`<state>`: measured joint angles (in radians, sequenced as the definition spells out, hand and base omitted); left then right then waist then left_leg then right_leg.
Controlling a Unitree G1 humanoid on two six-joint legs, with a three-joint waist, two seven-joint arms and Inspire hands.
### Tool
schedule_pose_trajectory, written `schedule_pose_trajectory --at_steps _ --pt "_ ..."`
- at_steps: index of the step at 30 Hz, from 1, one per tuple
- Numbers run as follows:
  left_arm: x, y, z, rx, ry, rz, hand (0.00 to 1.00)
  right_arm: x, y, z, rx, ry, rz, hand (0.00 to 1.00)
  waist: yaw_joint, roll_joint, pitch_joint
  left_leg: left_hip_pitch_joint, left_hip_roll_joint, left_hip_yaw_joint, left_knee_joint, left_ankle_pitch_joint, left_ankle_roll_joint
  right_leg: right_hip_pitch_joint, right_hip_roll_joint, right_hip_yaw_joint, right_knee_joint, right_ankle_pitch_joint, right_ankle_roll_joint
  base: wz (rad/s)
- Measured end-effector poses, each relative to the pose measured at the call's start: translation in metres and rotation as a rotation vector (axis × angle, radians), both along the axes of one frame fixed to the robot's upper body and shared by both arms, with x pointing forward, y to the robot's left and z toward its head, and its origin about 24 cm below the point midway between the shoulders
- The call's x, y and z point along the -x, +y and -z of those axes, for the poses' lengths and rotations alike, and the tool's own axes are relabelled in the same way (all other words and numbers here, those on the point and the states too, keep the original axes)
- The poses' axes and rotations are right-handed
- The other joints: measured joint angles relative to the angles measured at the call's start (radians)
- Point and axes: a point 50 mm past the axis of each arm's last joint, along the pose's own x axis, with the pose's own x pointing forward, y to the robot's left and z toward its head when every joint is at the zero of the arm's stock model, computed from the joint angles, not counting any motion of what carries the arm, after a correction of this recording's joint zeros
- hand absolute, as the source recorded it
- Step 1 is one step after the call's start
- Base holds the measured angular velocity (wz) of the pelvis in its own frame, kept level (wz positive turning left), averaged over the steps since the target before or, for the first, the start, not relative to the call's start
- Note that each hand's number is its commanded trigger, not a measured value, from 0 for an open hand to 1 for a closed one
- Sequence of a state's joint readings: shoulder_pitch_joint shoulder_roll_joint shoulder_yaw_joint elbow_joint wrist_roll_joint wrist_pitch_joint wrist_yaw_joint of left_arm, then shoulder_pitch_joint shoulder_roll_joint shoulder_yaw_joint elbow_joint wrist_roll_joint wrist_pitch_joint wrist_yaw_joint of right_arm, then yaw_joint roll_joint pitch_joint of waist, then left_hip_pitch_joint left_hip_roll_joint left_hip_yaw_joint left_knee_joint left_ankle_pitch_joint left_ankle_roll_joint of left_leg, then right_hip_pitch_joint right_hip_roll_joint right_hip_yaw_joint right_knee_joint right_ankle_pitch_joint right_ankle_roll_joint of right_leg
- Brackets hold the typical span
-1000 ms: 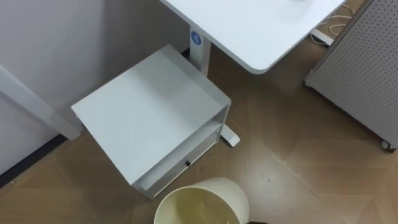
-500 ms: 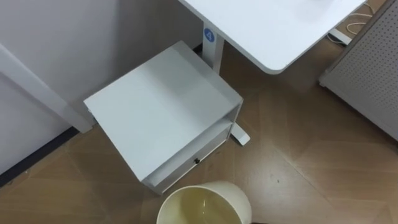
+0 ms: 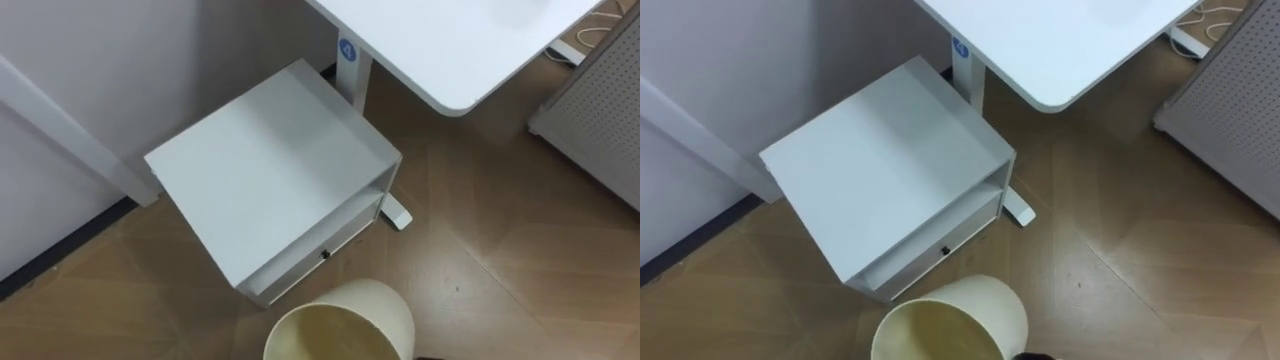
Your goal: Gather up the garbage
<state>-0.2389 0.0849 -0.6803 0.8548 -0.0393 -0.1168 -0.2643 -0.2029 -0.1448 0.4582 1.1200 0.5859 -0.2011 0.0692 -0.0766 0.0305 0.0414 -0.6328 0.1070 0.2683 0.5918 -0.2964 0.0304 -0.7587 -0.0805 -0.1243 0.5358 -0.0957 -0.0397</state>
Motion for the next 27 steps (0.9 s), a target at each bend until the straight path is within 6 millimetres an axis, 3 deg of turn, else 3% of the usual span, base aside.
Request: schedule_pose_trajectory --at_steps 4,14,23,27 --pt "-0.005 0.001 -0.006 0.013 -0.039 -0.018 0.0 -0.004 -0.006 -0.004 0.006 -0.032 0.002 1.0 0.002 0.015 -0.0029 -0.015 -0.001 0.0 0.012 0.002 0.003 -0.013 -0.008 -0.005 0.013 0.0 0.0 0.07" --pt "-0.006 0.001 -0.008 0.02 -0.052 -0.016 0.0 0.0 -0.011 -0.003 -0.008 -0.032 0.035 1.0 -0.001 0.021 -0.0046 -0.008 -0.008 -0.002 0.015 0.007 0.008 -0.007 -0.024 -0.019 0.021 -0.003 -0.004 0.02" --pt "-0.02 -0.001 -0.024 0.074 -0.121 -0.038 0.0 0.013 -0.019 0.006 0.01 0.05 0.058 1.0 -0.002 0.015 -0.0009 0.075 -0.02 -0.005 -0.011 0.008 0.013 0.072 -0.031 -0.022 0.008 -0.009 0.006 0.01" --pt "-0.028 0.004 -0.036 0.107 -0.18 -0.061 0.0 0.022 -0.02 0.013 0.001 0.104 0.06 1.0 -0.003 0.012 0.0045 0.172 -0.016 -0.002 -0.054 0.01 0.008 0.172 -0.018 -0.024 -0.04 -0.011 0.009 -0.04"
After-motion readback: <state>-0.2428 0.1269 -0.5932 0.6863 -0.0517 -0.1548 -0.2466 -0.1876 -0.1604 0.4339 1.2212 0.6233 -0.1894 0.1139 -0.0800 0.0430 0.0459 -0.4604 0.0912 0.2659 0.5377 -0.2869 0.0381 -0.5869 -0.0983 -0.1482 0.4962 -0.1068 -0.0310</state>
